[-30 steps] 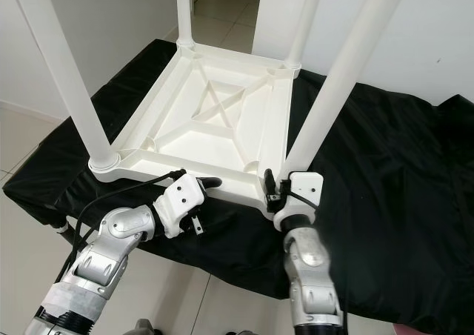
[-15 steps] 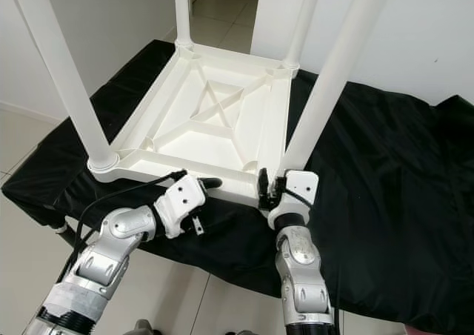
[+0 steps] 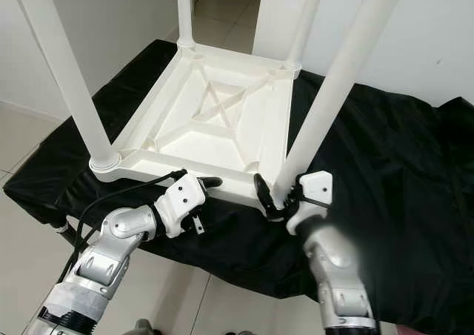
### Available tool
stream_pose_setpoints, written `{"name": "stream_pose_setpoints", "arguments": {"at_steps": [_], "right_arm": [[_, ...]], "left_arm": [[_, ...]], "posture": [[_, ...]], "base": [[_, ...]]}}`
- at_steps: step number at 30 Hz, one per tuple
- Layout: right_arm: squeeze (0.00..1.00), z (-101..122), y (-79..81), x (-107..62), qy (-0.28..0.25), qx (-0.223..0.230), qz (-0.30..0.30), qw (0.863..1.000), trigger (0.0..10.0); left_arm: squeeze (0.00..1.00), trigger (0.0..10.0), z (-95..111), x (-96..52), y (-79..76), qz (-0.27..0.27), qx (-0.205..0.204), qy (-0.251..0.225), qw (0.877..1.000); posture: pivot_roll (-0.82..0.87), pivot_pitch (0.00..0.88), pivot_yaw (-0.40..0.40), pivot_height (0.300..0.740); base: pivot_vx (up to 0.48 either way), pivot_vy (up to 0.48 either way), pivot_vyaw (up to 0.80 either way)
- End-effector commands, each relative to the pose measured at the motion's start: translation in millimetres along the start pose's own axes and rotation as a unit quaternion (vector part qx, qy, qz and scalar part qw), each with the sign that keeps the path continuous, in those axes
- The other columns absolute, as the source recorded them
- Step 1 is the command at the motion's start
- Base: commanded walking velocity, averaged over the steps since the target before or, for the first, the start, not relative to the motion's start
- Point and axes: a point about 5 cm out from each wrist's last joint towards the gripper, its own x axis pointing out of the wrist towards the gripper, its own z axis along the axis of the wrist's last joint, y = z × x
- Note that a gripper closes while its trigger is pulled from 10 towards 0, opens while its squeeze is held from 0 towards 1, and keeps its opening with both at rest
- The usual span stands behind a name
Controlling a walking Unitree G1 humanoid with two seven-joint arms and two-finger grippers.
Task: Building children table
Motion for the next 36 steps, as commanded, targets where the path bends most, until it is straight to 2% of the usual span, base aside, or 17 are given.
{"name": "stream_pose_setpoints", "arguments": {"at_steps": [1, 4, 7, 9, 10, 12, 13, 27, 28, 29, 30, 35, 36], "right_arm": [[0.0, -1.3, -6.5, 0.5, 0.004, 0.002, 0.037, 0.999, 10.0], [0.0, -1.1, -8.2, 1.6, 0.007, -0.001, 0.049, 0.999, 10.0], [0.0, -4.5, -14.5, 10.3, 0.03, -0.014, 0.098, 0.995, 10.0], [0.0, -5.4, -16.6, 12.6, 0.036, -0.016, 0.108, 0.993, 10.0], [0.0, -6.8, -17.8, 14.1, 0.042, -0.019, 0.119, 0.992, 5.5], [0.0, -7.6, -18.3, 14.8, 0.046, -0.02, 0.126, 0.991, 5.5], [0.0, -9.2, -20.2, 14.5, 0.047, -0.02, 0.137, 0.989, 0.0], [0.0, -13.3, -21.3, 8.0, 0.051, -0.011, 0.148, 0.988, 0.0], [0.0, -13.8, -20.7, 6.8, 0.051, -0.01, 0.142, 0.988, 8.1], [0.0, -13.8, -20.7, 6.8, 0.051, -0.01, 0.142, 0.988, 8.1], [0.0, -13.9, -19.5, 5.7, 0.047, -0.005, 0.132, 0.99, 10.0], [0.0, -13.6, -17.0, 5.0, 0.041, -0.002, 0.121, 0.992, 10.0], [0.0, -13.8, -12.8, 4.9, 0.039, -0.006, 0.103, 0.994, 10.0]], "left_arm": [[0.0, 10.0, -1.6, 2.6, 4.9, 0.052, -0.001, 0.002, 0.999], [0.0, 10.0, -1.6, 2.9, 5.4, 0.052, -0.002, 0.002, 0.999], [0.0, 10.0, 0.0, 6.5, 5.1, 0.045, 0.0, -0.002, 0.999], [0.0, 10.0, 1.0, 7.6, 4.8, 0.042, 0.001, -0.004, 0.999], [0.0, 10.0, 1.6, 8.4, 5.2, 0.042, 0.001, -0.005, 0.999], [0.0, 10.0, 1.8, 8.8, 5.5, 0.042, 0.001, -0.006, 0.999], [0.0, 10.0, 1.1, 9.2, 6.0, 0.044, 0.0, -0.005, 0.999], [0.0, 10.0, 1.6, 9.3, 6.6, 0.043, -0.001, -0.006, 0.999], [0.0, 10.0, 1.6, 9.1, 6.8, 0.043, -0.001, -0.006, 0.999], [0.0, 10.0, 1.6, 9.1, 6.8, 0.043, -0.001, -0.006, 0.999], [0.0, 10.0, 1.7, 8.8, 6.9, 0.043, -0.001, -0.006, 0.999], [0.0, 10.0, 1.6, 8.5, 7.0, 0.043, -0.001, -0.006, 0.999], [0.0, 10.0, 1.4, 8.0, 7.0, 0.043, -0.001, -0.005, 0.999]], "posture": [[0.02, 0.063, -0.075, 0.74], [0.01, 0.064, -0.068, 0.74], [-0.01, 0.064, -0.059, 0.74], [-0.01, 0.064, -0.059, 0.74], [-0.02, 0.064, -0.057, 0.74], [-0.02, 0.064, -0.057, 0.74], [-0.02, 0.068, -0.056, 0.74], [-0.03, 0.083, -0.047, 0.74], [-0.03, 0.085, -0.045, 0.74], [-0.03, 0.085, -0.045, 0.74], [-0.03, 0.087, -0.045, 0.74], [-0.03, 0.089, -0.045, 0.74], [-0.03, 0.092, -0.046, 0.74]], "base": [[0.0, 0.0, 0.0], [0.0, 0.0, 0.0], [0.0, 0.0, 0.0], [0.0, 0.0, 0.0], [0.0, 0.0, 0.0], [0.0, 0.0, 0.0], [0.0, 0.0, 0.0], [0.0, 0.0, 0.0], [0.0, 0.0, 0.0], [0.0, 0.0, 0.0], [0.0, 0.0, 0.0], [0.0, 0.0, 0.0], [0.0, 0.0, 0.0]]}}
